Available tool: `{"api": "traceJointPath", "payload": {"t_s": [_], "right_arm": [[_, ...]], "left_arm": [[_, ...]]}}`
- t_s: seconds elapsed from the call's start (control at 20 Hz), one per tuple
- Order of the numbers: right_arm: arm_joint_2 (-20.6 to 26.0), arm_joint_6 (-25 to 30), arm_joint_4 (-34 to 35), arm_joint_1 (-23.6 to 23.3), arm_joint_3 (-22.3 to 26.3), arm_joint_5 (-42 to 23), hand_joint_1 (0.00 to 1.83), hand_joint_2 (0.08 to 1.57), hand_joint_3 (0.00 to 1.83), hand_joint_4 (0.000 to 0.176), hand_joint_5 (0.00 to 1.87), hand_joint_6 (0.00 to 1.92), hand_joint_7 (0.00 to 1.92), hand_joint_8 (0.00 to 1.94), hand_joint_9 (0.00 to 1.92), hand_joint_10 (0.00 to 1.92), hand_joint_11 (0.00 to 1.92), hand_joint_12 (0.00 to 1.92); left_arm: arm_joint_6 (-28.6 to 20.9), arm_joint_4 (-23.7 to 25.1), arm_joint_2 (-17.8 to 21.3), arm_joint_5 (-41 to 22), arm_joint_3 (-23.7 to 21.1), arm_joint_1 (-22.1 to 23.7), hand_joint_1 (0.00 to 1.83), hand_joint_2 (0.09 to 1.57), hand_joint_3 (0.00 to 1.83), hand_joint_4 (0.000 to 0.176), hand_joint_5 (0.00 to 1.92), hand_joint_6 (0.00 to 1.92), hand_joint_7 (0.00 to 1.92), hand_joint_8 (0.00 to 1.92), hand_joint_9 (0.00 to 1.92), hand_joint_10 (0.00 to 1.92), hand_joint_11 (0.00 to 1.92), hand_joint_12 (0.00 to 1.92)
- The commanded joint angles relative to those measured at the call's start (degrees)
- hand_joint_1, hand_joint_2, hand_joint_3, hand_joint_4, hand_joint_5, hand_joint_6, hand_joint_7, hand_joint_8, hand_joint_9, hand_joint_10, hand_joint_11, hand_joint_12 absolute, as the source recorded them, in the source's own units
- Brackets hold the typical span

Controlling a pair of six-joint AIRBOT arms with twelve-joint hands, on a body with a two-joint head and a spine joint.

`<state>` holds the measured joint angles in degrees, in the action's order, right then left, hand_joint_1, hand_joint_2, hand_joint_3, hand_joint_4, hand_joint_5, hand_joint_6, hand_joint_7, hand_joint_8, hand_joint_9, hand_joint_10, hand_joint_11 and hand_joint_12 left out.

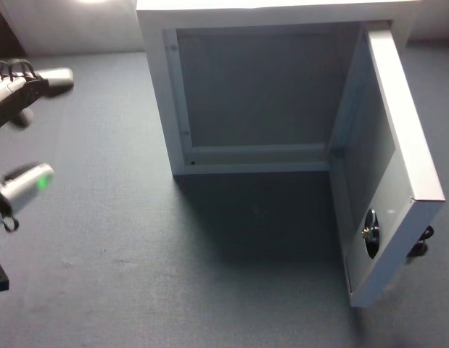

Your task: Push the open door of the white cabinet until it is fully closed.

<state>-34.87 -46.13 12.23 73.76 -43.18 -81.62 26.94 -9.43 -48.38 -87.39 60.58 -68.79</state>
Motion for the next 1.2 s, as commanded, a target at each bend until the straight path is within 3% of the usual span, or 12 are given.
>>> {"api": "traceJointPath", "payload": {"t_s": [0.0,0.1,0.2,0.25,0.35,0.55,0.65,0.8,0.9,0.95,1.0,1.15], "right_arm": [[0.17,0.24,0.79,-0.22,-0.09,-7.06,0.41,1.35,0.0,0.0,0.31,0.04,0.14,0.0,0.06,0.14,0.0,1.03],[0.28,0.24,0.59,-0.2,-0.09,-6.95,0.4,1.35,0.0,0.0,0.32,0.03,0.14,0.0,0.07,0.14,0.0,1.04],[0.68,0.24,0.13,-0.2,-0.09,-6.55,0.37,1.36,0.0,0.0,0.32,0.02,0.11,0.0,0.06,0.12,0.0,0.99],[0.84,0.25,-0.25,-0.21,-0.09,-6.35,0.38,1.37,0.0,0.0,0.32,0.01,0.13,0.0,0.08,0.12,0.0,1.05],[1.14,0.29,-1.3,-0.22,-0.02,-6.18,0.33,1.38,0.0,0.0,0.31,0.0,0.16,0.01,0.11,0.11,0.0,1.01],[1.9,0.4,-4.29,-0.8,-0.02,-4.19,0.31,1.38,0.0,0.0,0.31,0.0,0.23,0.01,0.21,0.12,0.0,0.95],[2.29,0.79,-5.54,-1.0,-0.01,-3.69,0.36,1.36,0.0,0.0,0.33,0.01,0.26,0.01,0.25,0.12,0.0,1.06],[2.88,2.0,-8.16,-1.47,0.01,-2.62,0.24,1.37,0.0,0.0,0.32,0.0,0.29,0.01,0.3,0.14,0.0,1.26],[3.01,2.77,-9.81,-1.94,0.0,-1.8,0.2,1.38,0.0,0.0,0.29,0.01,0.28,0.01,0.3,0.13,0.0,1.1],[3.0,3.03,-10.51,-2.36,-0.01,-1.31,0.26,1.37,0.0,0.0,0.3,0.02,0.29,0.01,0.31,0.13,0.0,1.08],[2.99,3.15,-11.19,-2.89,-0.02,-0.8,0.31,1.36,0.0,0.0,0.31,0.01,0.28,0.0,0.32,0.12,0.0,1.01],[2.72,3.56,-13.45,-5.02,-0.23,1.25,0.31,1.33,0.0,0.0,0.33,0.01,0.29,0.0,0.29,0.09,0.0,1.08]], "left_arm": [[-0.53,-0.82,0.1,-6.89,0.02,0.51,0.44,1.33,0.0,0.0,0.32,0.04,0.16,0.06,0.11,0.1,0.0,0.54],[-0.53,-0.51,0.07,-6.48,0.04,0.52,0.42,1.32,0.0,0.0,0.34,0.01,0.19,0.03,0.14,0.06,0.0,0.63],[-0.53,-0.09,0.13,-5.93,0.15,0.56,0.4,1.32,0.0,0.0,0.33,0.0,0.18,0.0,0.13,0.02,0.0,0.53],[-0.53,-0.1,0.15,-5.93,0.16,0.56,0.39,1.34,0.0,0.0,0.32,0.01,0.18,0.0,0.14,0.02,0.0,0.61],[-0.53,-0.33,0.11,-5.95,0.2,0.55,0.32,1.34,0.0,0.0,0.3,0.0,0.17,0.0,0.13,0.0,0.0,0.57],[-0.54,-0.34,0.41,-5.65,0.22,0.54,0.39,1.33,0.0,0.0,0.31,0.0,0.17,0.0,0.14,0.01,0.0,0.59],[-0.54,-0.15,0.57,-5.25,0.21,0.54,0.41,1.33,0.0,0.0,0.31,0.0,0.17,0.0,0.14,0.0,0.0,0.63],[-0.53,0.09,0.66,-4.44,0.19,0.52,0.42,1.33,0.0,0.0,0.32,0.0,0.17,0.0,0.14,0.0,0.0,0.73],[-0.53,0.21,0.65,-4.19,0.24,0.54,0.44,1.32,0.0,0.0,0.32,0.0,0.17,0.0,0.14,0.0,0.0,0.81],[-0.53,0.16,0.65,-4.19,0.27,0.54,0.45,1.32,0.0,0.0,0.32,0.0,0.17,0.0,0.15,0.0,0.0,0.83],[-0.53,0.1,0.66,-4.2,0.31,0.54,0.47,1.31,0.0,0.0,0.31,0.0,0.17,0.0,0.15,0.0,0.0,0.83],[-0.53,0.2,0.76,-3.84,0.29,0.54,0.42,1.29,0.0,0.003,0.23,0.0,0.12,0.0,0.1,0.0,0.0,0.65]]}}
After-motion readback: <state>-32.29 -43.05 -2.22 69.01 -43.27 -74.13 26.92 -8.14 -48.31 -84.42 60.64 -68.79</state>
